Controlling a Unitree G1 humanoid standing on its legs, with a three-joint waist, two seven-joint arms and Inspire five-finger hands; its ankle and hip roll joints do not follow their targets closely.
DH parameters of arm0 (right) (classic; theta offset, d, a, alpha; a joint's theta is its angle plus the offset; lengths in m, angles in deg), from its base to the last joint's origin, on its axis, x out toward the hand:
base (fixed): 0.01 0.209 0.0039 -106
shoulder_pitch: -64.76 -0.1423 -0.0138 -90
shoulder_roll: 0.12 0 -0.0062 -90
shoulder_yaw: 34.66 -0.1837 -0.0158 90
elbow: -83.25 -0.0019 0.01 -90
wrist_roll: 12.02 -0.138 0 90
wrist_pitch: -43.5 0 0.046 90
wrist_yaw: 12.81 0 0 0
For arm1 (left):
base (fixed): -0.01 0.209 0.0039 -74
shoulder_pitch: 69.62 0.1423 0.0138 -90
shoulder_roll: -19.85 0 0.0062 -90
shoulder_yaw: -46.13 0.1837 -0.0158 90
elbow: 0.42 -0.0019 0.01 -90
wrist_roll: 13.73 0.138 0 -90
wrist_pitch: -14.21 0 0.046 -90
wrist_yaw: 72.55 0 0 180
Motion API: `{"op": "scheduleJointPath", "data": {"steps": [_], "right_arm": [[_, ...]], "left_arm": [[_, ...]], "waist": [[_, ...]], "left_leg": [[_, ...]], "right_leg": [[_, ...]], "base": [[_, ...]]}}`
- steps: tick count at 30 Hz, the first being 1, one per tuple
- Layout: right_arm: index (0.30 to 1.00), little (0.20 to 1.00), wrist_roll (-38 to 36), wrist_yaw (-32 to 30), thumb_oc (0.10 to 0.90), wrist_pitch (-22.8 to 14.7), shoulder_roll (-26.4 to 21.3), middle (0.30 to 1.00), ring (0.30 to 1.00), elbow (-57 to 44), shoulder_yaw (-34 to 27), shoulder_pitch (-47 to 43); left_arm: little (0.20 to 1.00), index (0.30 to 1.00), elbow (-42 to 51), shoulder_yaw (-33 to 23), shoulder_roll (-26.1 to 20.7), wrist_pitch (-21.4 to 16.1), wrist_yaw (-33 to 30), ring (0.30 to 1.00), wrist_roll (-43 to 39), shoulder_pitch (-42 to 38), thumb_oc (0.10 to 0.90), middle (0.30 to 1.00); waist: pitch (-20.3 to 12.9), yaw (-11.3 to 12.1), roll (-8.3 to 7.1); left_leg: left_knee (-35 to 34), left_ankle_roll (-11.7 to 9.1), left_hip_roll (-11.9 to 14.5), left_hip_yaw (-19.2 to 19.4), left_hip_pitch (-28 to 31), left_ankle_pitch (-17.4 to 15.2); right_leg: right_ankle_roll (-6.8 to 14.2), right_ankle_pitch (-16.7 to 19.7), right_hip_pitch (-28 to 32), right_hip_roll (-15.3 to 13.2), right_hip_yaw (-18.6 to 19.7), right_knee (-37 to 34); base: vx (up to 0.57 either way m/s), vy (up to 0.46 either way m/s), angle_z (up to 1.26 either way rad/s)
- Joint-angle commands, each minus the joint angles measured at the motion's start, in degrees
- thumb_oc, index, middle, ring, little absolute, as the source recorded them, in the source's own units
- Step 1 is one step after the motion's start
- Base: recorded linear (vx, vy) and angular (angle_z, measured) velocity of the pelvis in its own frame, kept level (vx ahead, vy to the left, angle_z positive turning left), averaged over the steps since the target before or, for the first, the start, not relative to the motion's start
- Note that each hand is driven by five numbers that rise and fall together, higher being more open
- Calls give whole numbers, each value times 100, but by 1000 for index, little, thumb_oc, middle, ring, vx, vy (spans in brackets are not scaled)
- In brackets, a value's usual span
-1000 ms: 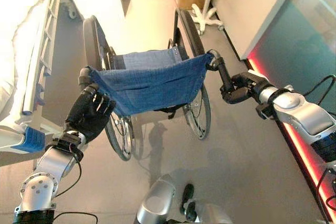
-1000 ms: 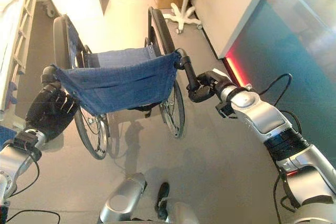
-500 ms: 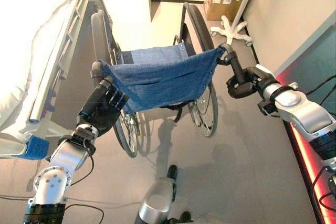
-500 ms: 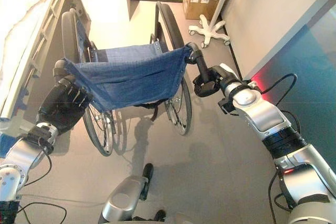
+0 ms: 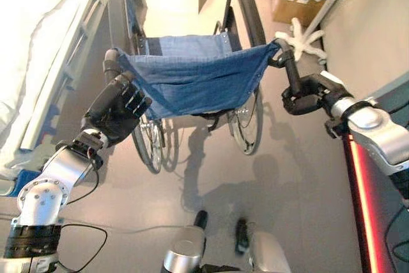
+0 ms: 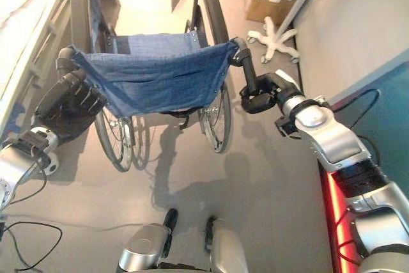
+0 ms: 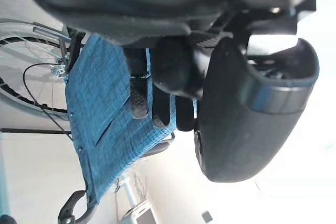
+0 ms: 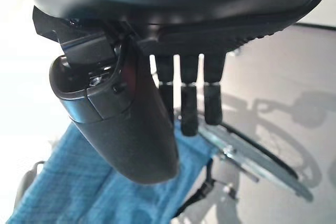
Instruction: Push the wheelchair next to the bed
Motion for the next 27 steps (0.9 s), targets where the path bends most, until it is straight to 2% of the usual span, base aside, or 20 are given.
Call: {"op": "scheduleJointPath", "data": {"steps": [1, 4, 5, 8, 9, 10, 11, 13, 15, 16, 18, 19, 20, 21, 22, 23, 25, 27], "right_arm": [[300, 300, -267, -72, 400, -915, -226, 300, 300, -226, -241, -844], [300, 300, -251, -81, 400, -634, -148, 300, 300, -261, -183, -1065], [300, 300, -292, -51, 400, -563, -236, 300, 300, -260, -119, -1168], [300, 300, -399, 34, 400, -537, -398, 300, 300, -222, -53, -1234], [300, 300, -403, 151, 400, -516, -457, 300, 300, -191, 19, -1302], [300, 300, -368, 172, 400, -516, -443, 300, 300, -170, 70, -1329], [300, 300, -325, 196, 400, -542, -436, 300, 300, -151, 174, -1376], [300, 300, -318, 185, 400, -616, -452, 300, 300, -172, 261, -1378], [300, 300, -394, 139, 400, -614, -486, 300, 300, -246, 278, -1395], [300, 300, -369, 170, 400, -613, -469, 300, 300, -249, 240, -1383], [300, 300, -318, 184, 400, -561, -437, 300, 300, -277, 239, -1379], [300, 300, -256, 170, 400, -540, -347, 300, 300, -238, 292, -1397], [300, 300, -226, 141, 400, -561, -293, 300, 300, -195, 324, -1387], [300, 300, -208, 123, 400, -578, -270, 300, 300, -171, 336, -1370], [300, 300, -168, 66, 400, -623, -233, 300, 300, -146, 334, -1280], [300, 300, -147, 45, 400, -655, -224, 300, 300, -161, 316, -1206], [300, 300, -96, 36, 400, -706, -221, 300, 300, -249, 223, -1014], [300, 300, -97, 112, 400, -764, -255, 300, 300, -259, 136, -907]], "left_arm": [[300, 300, 913, 439, -212, -702, 753, 300, -299, -881, 400, 300], [300, 300, 787, 524, -16, -811, 688, 300, -264, -957, 400, 300], [300, 300, 759, 557, 37, -888, 758, 300, -303, -875, 400, 300], [300, 300, 948, 458, 118, -911, 637, 300, -318, -704, 400, 300], [300, 300, 925, 378, 113, -905, 569, 300, -380, -631, 400, 300], [300, 300, 899, 367, 137, -906, 540, 300, -367, -635, 400, 300], [300, 300, 849, 348, 181, -921, 496, 300, -368, -632, 400, 300], [300, 300, 816, 299, 186, -986, 500, 300, -374, -576, 400, 300], [300, 300, 743, 209, 163, -981, 534, 300, -455, -579, 400, 300], [300, 300, 609, 132, 185, -894, 615, 300, -440, -603, 400, 300], [300, 300, 478, 77, 142, -825, 706, 300, -464, -595, 400, 300], [300, 300, 354, 51, 82, -800, 806, 300, -480, -567, 400, 300], [300, 300, 301, 55, 100, -797, 864, 300, -440, -560, 400, 300], [300, 300, 289, 65, 119, -802, 885, 300, -412, -556, 400, 300], [300, 300, 289, 128, 218, -843, 976, 300, -292, -532, 400, 300], [300, 300, 312, 168, 263, -898, 1017, 300, -230, -501, 400, 300], [300, 300, 375, 201, 377, -974, 1056, 300, -94, -420, 400, 300], [300, 300, 383, 96, 395, -920, 1062, 300, -90, -369, 400, 300]], "waist": [[-1395, -325, -68], [-1430, -457, -100], [-1524, -489, -96], [-1711, -526, -50], [-1788, -553, -36], [-1786, -562, -52], [-1776, -579, -85], [-1743, -554, -89], [-1669, -516, -139], [-1620, -489, -124], [-1605, -447, -104], [-1623, -425, -54], [-1626, -411, -26], [-1630, -404, -17], [-1642, -377, 39], [-1640, -345, 78], [-1612, -288, 113], [-1602, -261, 108]], "left_leg": [[543, -163, -651, -1059, -93, -290], [618, -200, -534, -1122, 147, -270], [691, -246, -480, -1230, 226, -121], [838, -502, -232, -1262, 380, 369], [1306, -720, -84, -1036, 277, 930], [1621, -791, -37, -895, 173, 1169], [2286, -899, 3, -675, -98, 1463], [3098, -987, 24, -439, -473, 1610], [3565, -955, 9, -217, -1039, 1544], [3489, -910, 84, -147, -1271, 1399], [2923, -865, 177, -97, -1300, 1305], [1828, -872, 391, 84, -1217, 1380], [1245, -913, 536, 191, -1172, 1527], [974, -937, 604, 232, -1152, 1612], [186, -1042, 769, 289, -1190, 1893], [-227, -1095, 811, 243, -1240, 2064], [-555, -1157, 908, 95, -1364, 2366], [-509, -1159, 919, 28, -1407, 2277]], "right_leg": [[113, 1734, 288, 117, -214, -1529], [50, 1783, 223, 202, -83, -1324], [-33, 1732, 313, 283, 20, -1277], [-193, 1632, 425, 346, -133, -1110], [-335, 1546, 605, 337, -351, -1131], [-402, 1519, 707, 327, -414, -1168], [-510, 1475, 891, 315, -503, -1235], [-647, 1326, 1157, 375, -607, -1251], [-764, 1206, 1354, 399, -719, -1212], [-800, 1121, 1456, 450, -770, -1180], [-796, 987, 1607, 508, -806, -1165], [-790, 816, 1756, 609, -877, -1168], [-798, 717, 1835, 656, -927, -1169], [-803, 667, 1880, 669, -953, -1172], [-810, 523, 2040, 727, -1038, -1206], [-806, 466, 2143, 745, -1050, -1246], [-814, 383, 2300, 727, -1005, -1299], [-775, 331, 2396, 631, -938, -1320]], "base": [[357, -156, 83], [421, -130, 63], [442, -119, 77], [367, -106, 42], [284, -95, -8], [331, -147, -9], [293, -144, -11], [281, -137, -14], [249, -108, 8], [313, -60, 50], [307, 14, 60], [311, 82, 41], [326, 96, 26], [315, 142, 7], [328, 165, -1], [326, 168, 2], [296, 170, 3], [298, 213, -29]]}}
